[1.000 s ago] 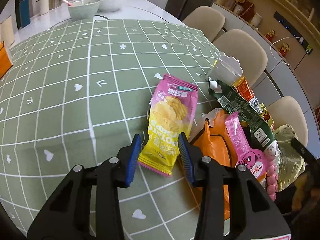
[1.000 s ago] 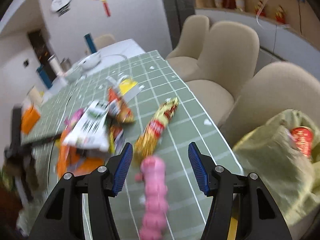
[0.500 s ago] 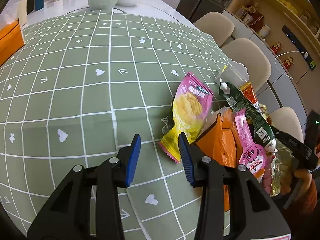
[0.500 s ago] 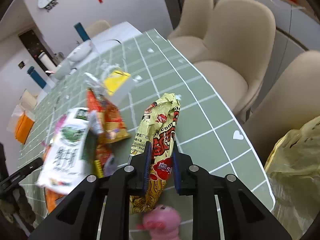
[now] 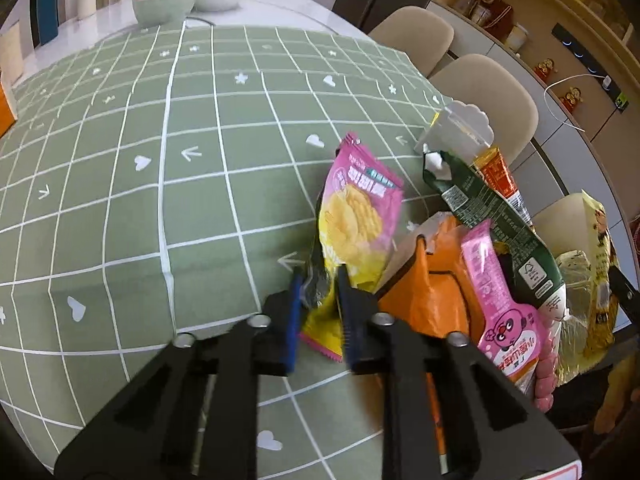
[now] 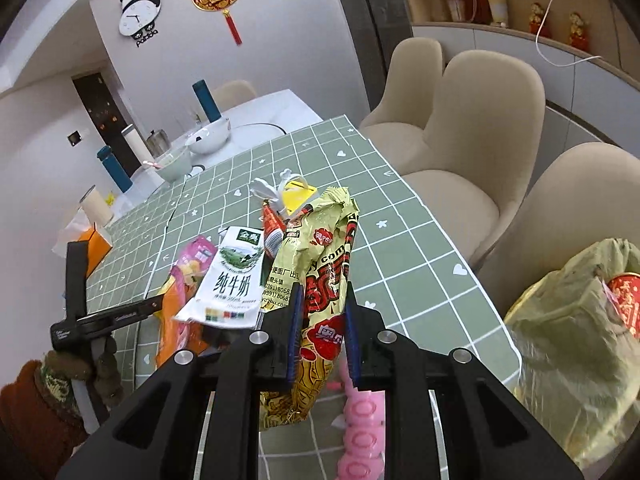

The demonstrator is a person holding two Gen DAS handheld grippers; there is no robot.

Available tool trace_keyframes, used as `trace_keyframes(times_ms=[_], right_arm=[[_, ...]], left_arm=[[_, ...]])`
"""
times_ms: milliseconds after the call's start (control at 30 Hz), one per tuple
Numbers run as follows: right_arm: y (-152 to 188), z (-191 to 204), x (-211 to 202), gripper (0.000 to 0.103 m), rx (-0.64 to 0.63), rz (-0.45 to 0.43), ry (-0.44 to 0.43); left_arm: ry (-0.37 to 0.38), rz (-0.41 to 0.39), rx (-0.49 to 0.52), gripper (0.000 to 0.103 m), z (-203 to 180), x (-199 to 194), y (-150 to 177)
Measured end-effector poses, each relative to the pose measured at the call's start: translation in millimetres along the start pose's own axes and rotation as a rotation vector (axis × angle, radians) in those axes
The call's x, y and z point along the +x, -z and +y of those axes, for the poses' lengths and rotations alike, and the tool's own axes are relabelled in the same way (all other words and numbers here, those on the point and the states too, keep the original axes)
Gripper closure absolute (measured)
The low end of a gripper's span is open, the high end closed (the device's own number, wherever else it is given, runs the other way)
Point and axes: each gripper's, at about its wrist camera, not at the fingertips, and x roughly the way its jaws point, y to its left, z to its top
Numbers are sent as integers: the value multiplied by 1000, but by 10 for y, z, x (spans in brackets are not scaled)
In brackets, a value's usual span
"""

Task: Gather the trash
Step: 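Carry the chip bag and sausage snack to the bin and release both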

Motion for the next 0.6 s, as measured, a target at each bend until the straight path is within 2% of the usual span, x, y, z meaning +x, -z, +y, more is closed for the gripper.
trace_keyframes(times_ms=[100, 267, 433, 600], right_arm=[[36, 36, -101, 84, -16, -15, 3], [43, 39, -337, 84, -31, -63, 20], [33, -46, -561, 84, -14, -109, 37], [-11, -124, -783, 84, -12, -162, 62]], left_arm=[[9, -27, -10, 94, -37, -97, -28], [23, -91, -24, 95, -82, -416, -174], [42, -179, 13, 95, -271, -837, -351], [85, -250, 83, 95, -636, -1200, -468]])
